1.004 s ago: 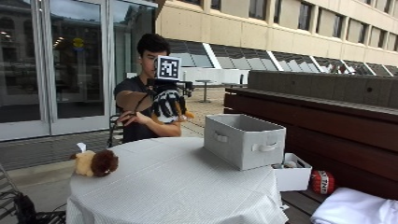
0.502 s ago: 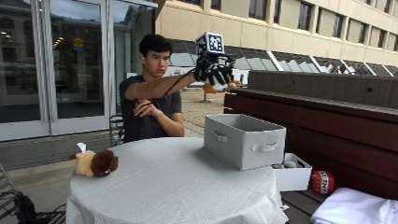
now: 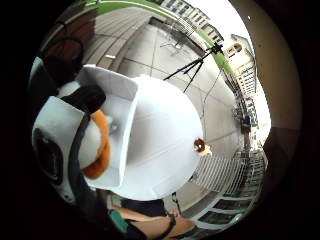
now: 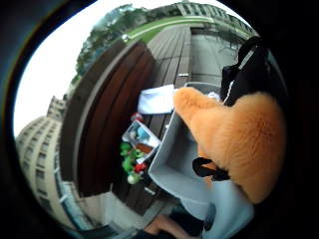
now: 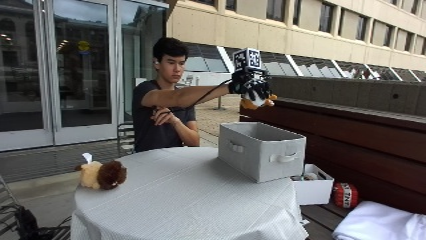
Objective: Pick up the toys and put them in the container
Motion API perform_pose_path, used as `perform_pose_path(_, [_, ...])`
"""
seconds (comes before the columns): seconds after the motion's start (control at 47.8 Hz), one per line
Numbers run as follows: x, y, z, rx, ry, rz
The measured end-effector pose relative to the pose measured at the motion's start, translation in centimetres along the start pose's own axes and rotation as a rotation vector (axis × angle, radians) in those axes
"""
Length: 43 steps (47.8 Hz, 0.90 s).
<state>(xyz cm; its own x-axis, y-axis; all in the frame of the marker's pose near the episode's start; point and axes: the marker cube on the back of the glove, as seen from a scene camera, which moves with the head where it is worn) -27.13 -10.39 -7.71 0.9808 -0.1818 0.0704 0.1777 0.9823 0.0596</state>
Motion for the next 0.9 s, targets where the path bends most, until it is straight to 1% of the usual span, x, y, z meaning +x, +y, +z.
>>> perform_pose_path(0.042, [1.1, -0.6, 0.9, -0.029, 0.000, -0.047])
perform_pose_path(0.125, [2.0, -0.9, 2.4, -0.137, -0.015, -0.071])
perform_pose_path(0.188, [2.1, -0.8, 2.9, -0.170, -0.055, -0.082])
perform_pose_path(0.272, [2.5, -0.5, 3.1, -0.136, -0.091, -0.096])
perform_pose_path(0.376, [4.7, -0.5, 2.8, -0.071, -0.028, -0.096])
perform_pose_path(0.565, [8.3, 1.1, 2.0, -0.061, 0.025, -0.048])
perform_pose_path(0.69, [12.8, 2.2, 1.7, -0.056, 0.070, -0.004])
perform_pose_path(0.899, [22.9, 4.3, 1.6, -0.043, 0.120, 0.112])
